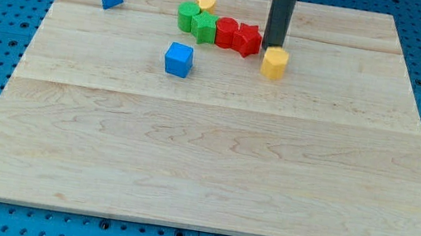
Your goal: Push the red circle right to the blue cube
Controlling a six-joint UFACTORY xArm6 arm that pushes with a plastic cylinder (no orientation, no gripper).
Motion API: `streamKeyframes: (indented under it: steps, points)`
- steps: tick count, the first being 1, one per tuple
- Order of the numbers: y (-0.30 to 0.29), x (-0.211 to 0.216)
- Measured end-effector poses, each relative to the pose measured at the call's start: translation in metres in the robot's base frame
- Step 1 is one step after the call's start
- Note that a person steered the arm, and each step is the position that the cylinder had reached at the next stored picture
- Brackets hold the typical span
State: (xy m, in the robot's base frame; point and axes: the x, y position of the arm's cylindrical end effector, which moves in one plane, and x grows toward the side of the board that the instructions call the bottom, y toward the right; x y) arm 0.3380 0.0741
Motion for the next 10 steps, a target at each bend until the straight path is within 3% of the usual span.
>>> streamKeyframes:
  steps: [1, 2, 3, 4, 6, 7, 9, 10]
  points:
    - [-0.009, 0.035]
    - [-0.085, 0.026]
    - [-0.106, -0.006]
    - [-0.171, -0.026]
    - [-0.177, -0.095]
    - [-0.13, -0.119]
    - [-0.035, -0.004]
    - [-0.062, -0.003]
